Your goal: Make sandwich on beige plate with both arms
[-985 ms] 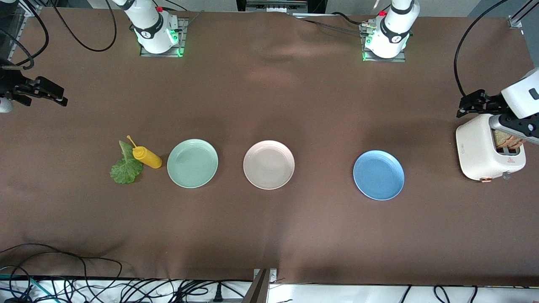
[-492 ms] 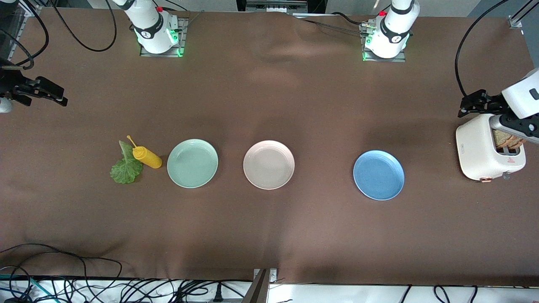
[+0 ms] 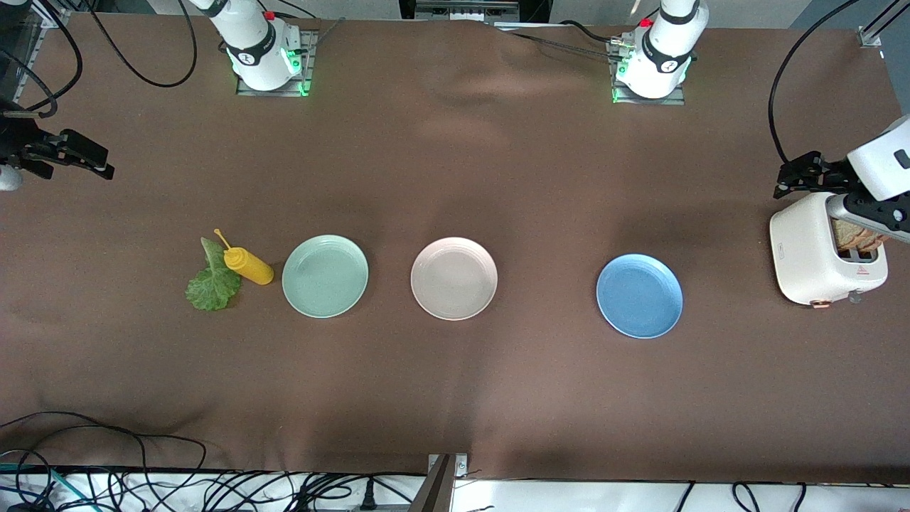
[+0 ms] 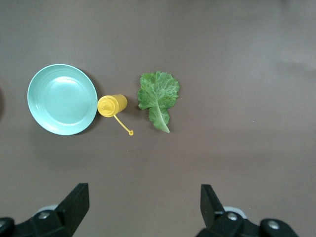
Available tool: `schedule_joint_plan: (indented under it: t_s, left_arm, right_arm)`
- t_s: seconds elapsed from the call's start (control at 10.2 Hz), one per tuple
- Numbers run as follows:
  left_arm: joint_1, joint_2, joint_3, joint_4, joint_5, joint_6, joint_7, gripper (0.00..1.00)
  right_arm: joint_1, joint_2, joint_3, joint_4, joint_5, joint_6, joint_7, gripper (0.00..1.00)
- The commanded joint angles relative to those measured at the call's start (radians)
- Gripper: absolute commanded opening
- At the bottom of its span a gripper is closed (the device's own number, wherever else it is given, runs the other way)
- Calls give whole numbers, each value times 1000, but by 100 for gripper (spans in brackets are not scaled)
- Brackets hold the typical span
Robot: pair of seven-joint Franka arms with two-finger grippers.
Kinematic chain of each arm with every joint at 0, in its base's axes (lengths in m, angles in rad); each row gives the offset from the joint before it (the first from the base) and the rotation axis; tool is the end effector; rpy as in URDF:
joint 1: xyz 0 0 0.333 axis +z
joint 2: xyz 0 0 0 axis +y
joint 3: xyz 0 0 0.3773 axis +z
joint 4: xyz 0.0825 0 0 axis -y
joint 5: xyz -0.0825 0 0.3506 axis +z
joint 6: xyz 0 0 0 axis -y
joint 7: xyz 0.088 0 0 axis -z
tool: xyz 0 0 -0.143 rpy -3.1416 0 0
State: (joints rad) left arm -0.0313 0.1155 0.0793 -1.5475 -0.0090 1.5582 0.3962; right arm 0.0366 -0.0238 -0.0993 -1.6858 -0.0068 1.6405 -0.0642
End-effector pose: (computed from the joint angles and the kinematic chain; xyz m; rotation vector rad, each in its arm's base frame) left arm 0.5542 0.0226 0.5969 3.0677 -0.5391 -0.1588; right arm 0.5140 -0.0339 0.6175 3.1384 0.0033 -0.0343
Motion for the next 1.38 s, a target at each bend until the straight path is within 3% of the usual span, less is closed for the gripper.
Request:
schedule_joint_plan:
  t_s: [0.0,1.28]
  left_arm:
    - [-1,-4,0,-5,26,-7,0,100]
    - [39,12,0,4,27,2,0,100]
  right_arm:
    - [-6,5,4,24,-4,-16,11,100]
    - [-7,1,-14,24,-5,-21,14,100]
